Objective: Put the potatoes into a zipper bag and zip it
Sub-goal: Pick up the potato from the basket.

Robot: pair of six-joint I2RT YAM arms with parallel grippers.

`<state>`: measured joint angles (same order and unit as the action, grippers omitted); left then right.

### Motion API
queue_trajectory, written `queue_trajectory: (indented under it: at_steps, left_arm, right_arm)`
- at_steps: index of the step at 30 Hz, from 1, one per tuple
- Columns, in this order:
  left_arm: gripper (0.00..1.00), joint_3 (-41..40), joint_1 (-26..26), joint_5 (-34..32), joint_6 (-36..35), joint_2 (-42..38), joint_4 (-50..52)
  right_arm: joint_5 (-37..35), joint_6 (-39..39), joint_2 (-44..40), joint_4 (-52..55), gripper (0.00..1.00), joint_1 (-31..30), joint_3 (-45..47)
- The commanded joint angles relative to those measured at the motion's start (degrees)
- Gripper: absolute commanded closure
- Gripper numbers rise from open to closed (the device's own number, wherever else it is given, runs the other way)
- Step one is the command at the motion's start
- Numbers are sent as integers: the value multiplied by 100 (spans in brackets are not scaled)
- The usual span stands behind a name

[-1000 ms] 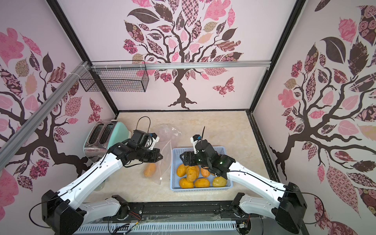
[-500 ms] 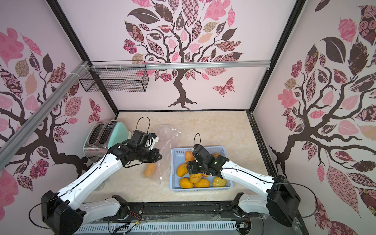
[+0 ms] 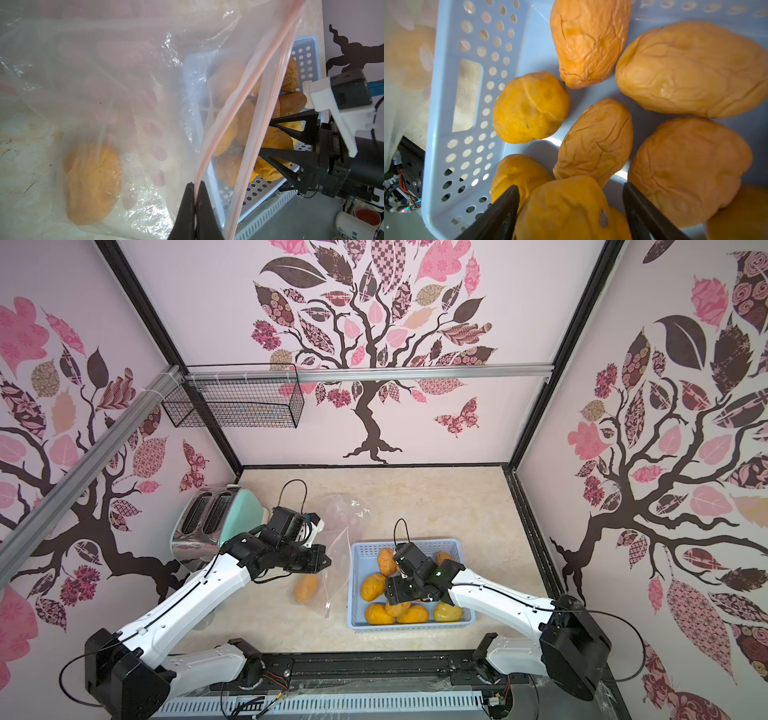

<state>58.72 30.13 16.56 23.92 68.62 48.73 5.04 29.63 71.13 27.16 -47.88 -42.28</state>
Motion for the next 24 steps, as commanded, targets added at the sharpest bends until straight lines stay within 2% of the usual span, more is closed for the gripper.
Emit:
queue_trajectory:
  at_steps: [1,4,7,9,15,20,24]
  left_arm:
    - [100,-179,-18,-56,-88,-77,-18]
    - [100,-175,-20,-56,-81,-60,-19]
    - [100,-159,-23,-47,-85,-47,-3]
    - [100,-164,-20,-47,-81,-46,-4]
    - [100,-160,-23,-38,-77,-81,-31]
    - [100,-133,-16,57,-103,-118,-41]
    - [100,-185,-18,74,-57,-266,-155]
  right_arm:
    - [153,-102,-95,238,26,-19,62]
    - [442,-141,-150,155,34,-16,45]
    - [413,-142,-254,109,45,-16,-22]
    - [403,-142,-333,54,49,-11,-90]
    - [765,-176,-575,-347,50,-14,-453]
    - [1916,95,-503,-1753,50,-27,-766]
    - [2210,497,-284,-3023,51,-21,-830]
